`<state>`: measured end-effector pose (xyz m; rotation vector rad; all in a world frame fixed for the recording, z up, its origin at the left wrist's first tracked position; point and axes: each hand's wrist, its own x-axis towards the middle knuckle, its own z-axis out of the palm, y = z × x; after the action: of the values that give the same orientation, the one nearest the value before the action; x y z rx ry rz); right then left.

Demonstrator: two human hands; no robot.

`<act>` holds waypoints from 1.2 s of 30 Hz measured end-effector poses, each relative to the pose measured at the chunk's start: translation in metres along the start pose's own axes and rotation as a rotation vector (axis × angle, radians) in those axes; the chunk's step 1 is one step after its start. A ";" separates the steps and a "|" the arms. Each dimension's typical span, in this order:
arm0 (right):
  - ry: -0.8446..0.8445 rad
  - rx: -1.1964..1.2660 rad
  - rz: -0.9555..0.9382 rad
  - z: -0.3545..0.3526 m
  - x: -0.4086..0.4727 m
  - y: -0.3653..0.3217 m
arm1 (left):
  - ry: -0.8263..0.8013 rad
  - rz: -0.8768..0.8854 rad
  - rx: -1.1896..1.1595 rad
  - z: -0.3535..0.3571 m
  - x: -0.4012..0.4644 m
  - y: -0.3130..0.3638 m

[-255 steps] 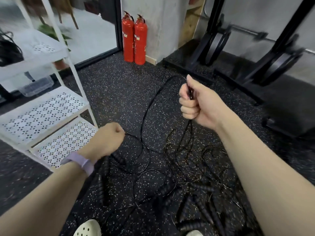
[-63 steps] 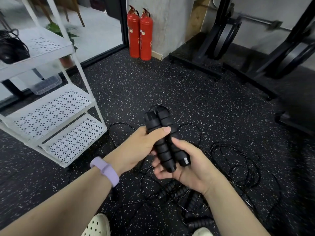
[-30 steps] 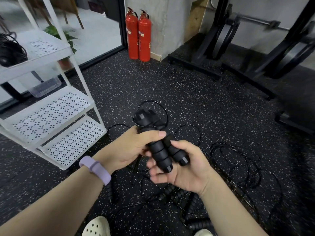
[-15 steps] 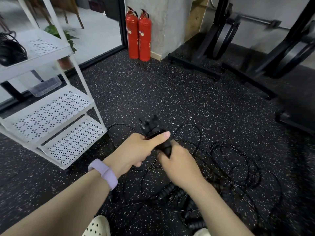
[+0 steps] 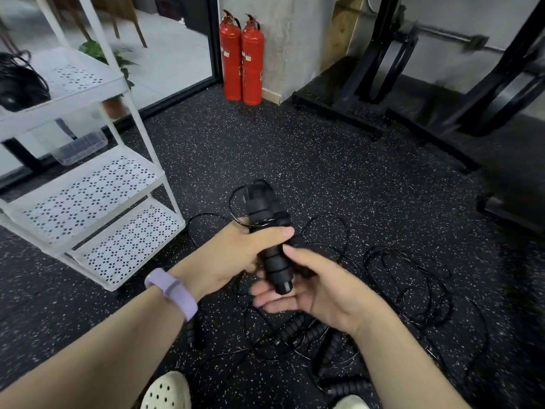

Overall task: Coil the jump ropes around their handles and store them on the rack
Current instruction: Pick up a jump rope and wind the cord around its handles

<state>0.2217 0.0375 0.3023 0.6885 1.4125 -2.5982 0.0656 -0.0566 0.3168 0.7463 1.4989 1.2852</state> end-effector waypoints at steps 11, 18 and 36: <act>0.025 0.070 -0.097 0.003 0.019 0.001 | 0.066 -0.020 0.056 -0.012 0.008 -0.004; 0.548 -0.837 -0.185 -0.007 0.017 0.002 | 0.163 -0.259 -0.022 -0.005 0.009 -0.014; 0.268 -0.258 -0.113 -0.007 0.011 0.000 | -0.049 -0.130 -0.025 -0.010 0.005 -0.009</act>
<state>0.2142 0.0441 0.2940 0.9702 1.8729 -2.4071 0.0555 -0.0576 0.3064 0.6489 1.4652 1.1776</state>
